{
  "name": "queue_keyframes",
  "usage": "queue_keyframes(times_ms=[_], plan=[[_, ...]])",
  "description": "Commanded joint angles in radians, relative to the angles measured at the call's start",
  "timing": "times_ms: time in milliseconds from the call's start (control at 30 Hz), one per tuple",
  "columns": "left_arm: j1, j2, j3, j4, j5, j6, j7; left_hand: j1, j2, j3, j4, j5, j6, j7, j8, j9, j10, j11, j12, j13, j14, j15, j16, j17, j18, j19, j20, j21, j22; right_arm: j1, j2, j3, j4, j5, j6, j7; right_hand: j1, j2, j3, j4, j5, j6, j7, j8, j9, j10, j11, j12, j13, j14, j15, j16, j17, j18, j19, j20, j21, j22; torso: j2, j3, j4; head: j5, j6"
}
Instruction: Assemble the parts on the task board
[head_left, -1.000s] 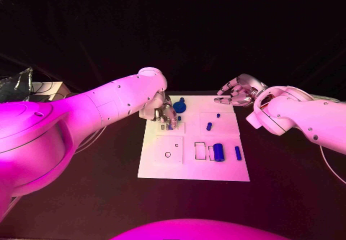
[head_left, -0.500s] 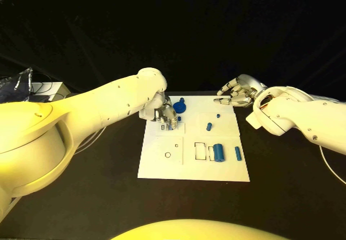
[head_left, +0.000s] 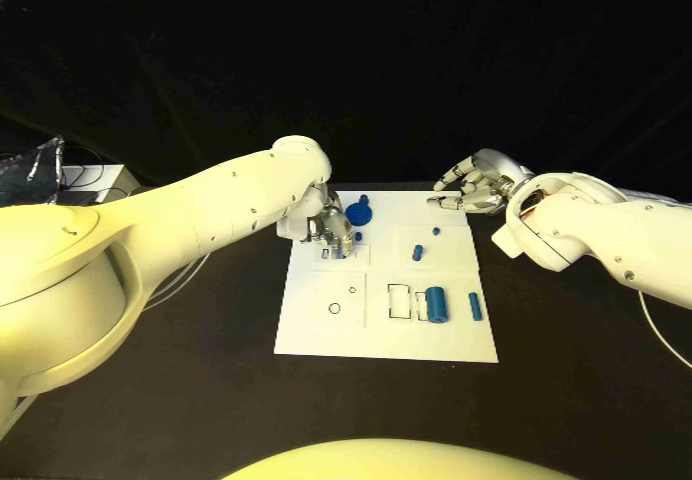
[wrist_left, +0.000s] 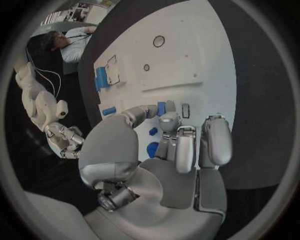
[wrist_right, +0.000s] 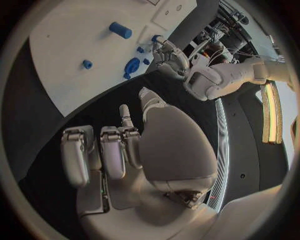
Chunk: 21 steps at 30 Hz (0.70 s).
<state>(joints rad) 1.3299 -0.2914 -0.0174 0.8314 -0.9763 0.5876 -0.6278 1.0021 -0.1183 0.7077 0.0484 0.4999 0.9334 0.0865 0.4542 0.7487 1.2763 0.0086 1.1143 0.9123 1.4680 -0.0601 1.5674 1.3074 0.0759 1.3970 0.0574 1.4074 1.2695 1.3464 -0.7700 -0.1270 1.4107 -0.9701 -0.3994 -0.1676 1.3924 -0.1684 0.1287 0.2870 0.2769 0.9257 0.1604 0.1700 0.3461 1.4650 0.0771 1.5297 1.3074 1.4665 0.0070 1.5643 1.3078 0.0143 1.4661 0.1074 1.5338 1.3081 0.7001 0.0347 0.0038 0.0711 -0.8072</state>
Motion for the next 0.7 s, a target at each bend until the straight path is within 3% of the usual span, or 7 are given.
queue_keyframes(times_ms=[33,267,700], plan=[[-0.006,-0.005,-0.002,0.004,-0.011,-0.075,0.0,0.055,0.025,0.071,-0.056,0.01,-0.009,0.003,-0.01,-0.004,-0.016,0.001,-0.011,-0.011,0.1,0.009,-0.002,0.256,-0.005,-0.006,0.0,-0.003,-0.003,0.0,0.0,0.0,0.0,-0.012,0.016,0.009,-0.004,-0.002,0.005,-0.001,0.006,-0.007,-0.001,0.005,0.001,0.064,-0.001,-0.003,0.222,0.102,-0.005,0.004,0.255,-0.003,0.084,-0.003,-0.007,0.231,0.0,0.0001,0.0001,-0.001,-0.001],[-0.006,-0.01,-0.001,0.015,0.004,-0.086,0.004,0.077,0.007,0.138,-0.097,0.019,-0.033,0.023,-0.035,-0.012,-0.082,0.016,-0.082,-0.095,0.091,0.021,-0.016,0.233,0.002,-0.029,0.011,-0.02,-0.033,0.0,0.0,0.0,-0.002,-0.012,0.021,0.009,-0.005,-0.003,0.005,0.0,0.007,-0.007,-0.001,0.006,0.002,0.065,-0.001,-0.002,0.222,0.102,-0.005,0.004,0.255,-0.003,0.084,-0.003,-0.007,0.231,-0.001,-0.0001,0.0022,-0.001,-0.003],[-0.006,-0.017,-0.001,0.028,0.023,-0.098,0.021,0.095,0.012,0.167,-0.117,0.025,-0.019,0.024,-0.049,-0.027,-0.074,0.018,-0.079,-0.095,0.095,0.025,-0.01,0.242,0.001,-0.025,0.016,-0.013,-0.023,0.0,0.0,0.0,-0.002,-0.012,0.031,0.008,-0.005,-0.003,0.005,0.0,0.007,-0.007,-0.001,0.006,0.002,0.065,-0.001,-0.002,0.222,0.102,-0.005,0.004,0.255,-0.003,0.084,-0.003,-0.007,0.231,-0.001,-0.0004,0.0008,0.0,-0.003]])
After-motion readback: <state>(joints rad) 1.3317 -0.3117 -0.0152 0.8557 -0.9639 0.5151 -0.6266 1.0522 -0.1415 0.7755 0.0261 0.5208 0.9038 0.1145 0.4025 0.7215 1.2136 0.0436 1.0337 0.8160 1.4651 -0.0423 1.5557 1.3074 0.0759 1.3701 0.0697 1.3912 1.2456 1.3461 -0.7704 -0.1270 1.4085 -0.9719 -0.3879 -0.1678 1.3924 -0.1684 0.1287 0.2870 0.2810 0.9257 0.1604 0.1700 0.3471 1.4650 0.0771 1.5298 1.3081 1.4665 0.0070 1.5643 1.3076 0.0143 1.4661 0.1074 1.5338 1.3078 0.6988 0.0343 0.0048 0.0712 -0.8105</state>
